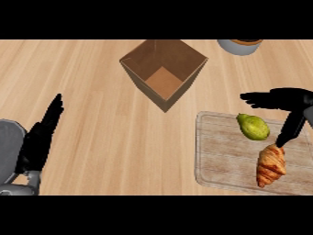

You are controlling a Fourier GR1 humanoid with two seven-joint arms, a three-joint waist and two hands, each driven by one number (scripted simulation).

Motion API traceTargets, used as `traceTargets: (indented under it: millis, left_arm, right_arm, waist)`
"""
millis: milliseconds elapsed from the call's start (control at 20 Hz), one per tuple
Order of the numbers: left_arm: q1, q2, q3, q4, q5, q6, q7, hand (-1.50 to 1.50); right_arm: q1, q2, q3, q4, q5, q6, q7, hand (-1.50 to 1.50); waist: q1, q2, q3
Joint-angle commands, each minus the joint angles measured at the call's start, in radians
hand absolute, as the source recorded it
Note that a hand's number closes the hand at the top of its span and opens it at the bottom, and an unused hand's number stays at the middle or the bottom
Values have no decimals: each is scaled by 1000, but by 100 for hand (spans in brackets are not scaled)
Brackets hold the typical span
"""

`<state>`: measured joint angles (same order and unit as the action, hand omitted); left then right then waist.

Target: Pick the pear from the cutting board and place it in the cardboard box

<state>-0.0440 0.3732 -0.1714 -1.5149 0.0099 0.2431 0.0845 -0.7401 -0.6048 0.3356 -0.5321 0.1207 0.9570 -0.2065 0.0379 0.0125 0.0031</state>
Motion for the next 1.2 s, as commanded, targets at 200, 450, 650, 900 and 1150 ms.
traceTargets:
  millis: [200,450,650,900,1150]
  left_arm:
    - [-19,-48,-27,18,-47,18,-7,0]
    - [15,-18,29,27,-15,-24,-44,0]
    - [68,0,21,-42,-21,-39,-13,0]
    - [9,-38,31,2,-43,-14,10,0]
    - [-9,-12,47,-42,-39,-43,73,0]
  right_arm:
    - [-26,25,35,109,74,43,-212,-150]
    - [-4,52,44,109,89,14,-236,-150]
    - [4,42,63,145,113,3,-278,-150]
    - [-4,60,59,148,113,-6,-276,-150]
    - [-40,86,59,183,118,-3,-255,-150]
  waist:
    - [8,7,1]
    - [-10,-2,-1]
    - [2,-1,0]
    - [-13,-3,-1]
    - [-6,-3,-1]
